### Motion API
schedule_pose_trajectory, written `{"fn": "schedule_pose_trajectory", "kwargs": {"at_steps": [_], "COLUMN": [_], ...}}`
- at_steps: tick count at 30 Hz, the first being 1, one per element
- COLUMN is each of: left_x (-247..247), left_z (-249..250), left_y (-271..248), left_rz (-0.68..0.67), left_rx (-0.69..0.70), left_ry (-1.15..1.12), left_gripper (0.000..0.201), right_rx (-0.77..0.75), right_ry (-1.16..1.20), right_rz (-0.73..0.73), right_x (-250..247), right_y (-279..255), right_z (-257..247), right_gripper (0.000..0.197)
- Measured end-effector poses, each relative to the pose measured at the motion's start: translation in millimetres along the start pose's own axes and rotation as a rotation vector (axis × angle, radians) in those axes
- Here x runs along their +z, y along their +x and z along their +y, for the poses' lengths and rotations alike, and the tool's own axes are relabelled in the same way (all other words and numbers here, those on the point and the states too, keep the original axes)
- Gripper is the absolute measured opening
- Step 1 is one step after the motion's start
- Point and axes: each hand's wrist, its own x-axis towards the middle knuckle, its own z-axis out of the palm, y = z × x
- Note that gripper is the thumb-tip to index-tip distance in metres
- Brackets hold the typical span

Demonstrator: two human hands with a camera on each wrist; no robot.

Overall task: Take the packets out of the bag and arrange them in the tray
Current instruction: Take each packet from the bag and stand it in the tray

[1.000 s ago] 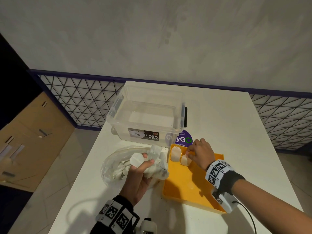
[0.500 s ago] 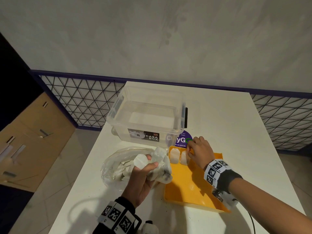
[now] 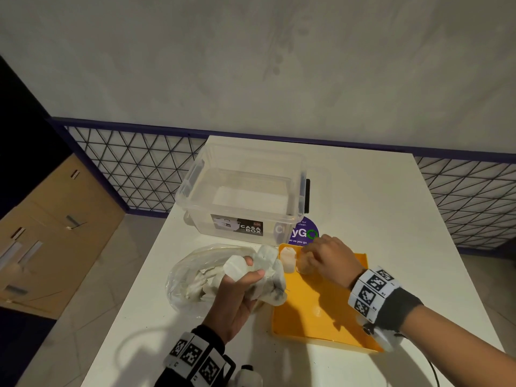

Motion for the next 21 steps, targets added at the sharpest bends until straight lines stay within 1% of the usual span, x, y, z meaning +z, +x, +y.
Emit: {"fn": "schedule_pose_trajectory", "kwargs": {"at_steps": [2,4,6,8,11,13,19,21], "left_x": [-0.8,-1.6,0.1,2.9,4.5,4.1,-0.4,-1.9], "left_z": [-1.2,-2.7,-4.3,-6.0,-4.1,-2.8,-2.5,-3.9], "left_y": [1.8,4.4,5.9,6.2,4.6,3.6,6.0,7.8], "left_rz": [-0.015,-0.028,-0.064,-0.088,-0.118,-0.146,-0.121,-0.112], "left_rx": [-0.004,-0.024,-0.049,-0.055,-0.021,-0.005,-0.012,-0.023], "left_ry": [0.032,0.048,0.035,0.019,0.071,0.099,0.067,0.039], "left_gripper": [0.023,0.025,0.026,0.025,0.024,0.022,0.032,0.039], "right_rx": [-0.044,-0.106,-0.158,-0.168,-0.122,-0.070,-0.044,-0.027], "right_ry": [0.138,0.329,0.449,0.473,0.578,0.683,0.858,0.926], "right_rz": [0.071,0.095,0.058,0.006,0.024,0.025,0.039,0.056], "right_x": [-17.1,-33.8,-44.4,-47.4,-47.1,-46.9,-46.3,-44.4], "right_y": [0.1,-0.9,-1.0,0.5,4.3,4.9,0.4,-1.1], "right_z": [-8.6,-23.1,-39.0,-52.4,-62.0,-62.5,-62.6,-62.9], "right_gripper": [0.028,0.031,0.035,0.031,0.014,0.010,0.017,0.019]}}
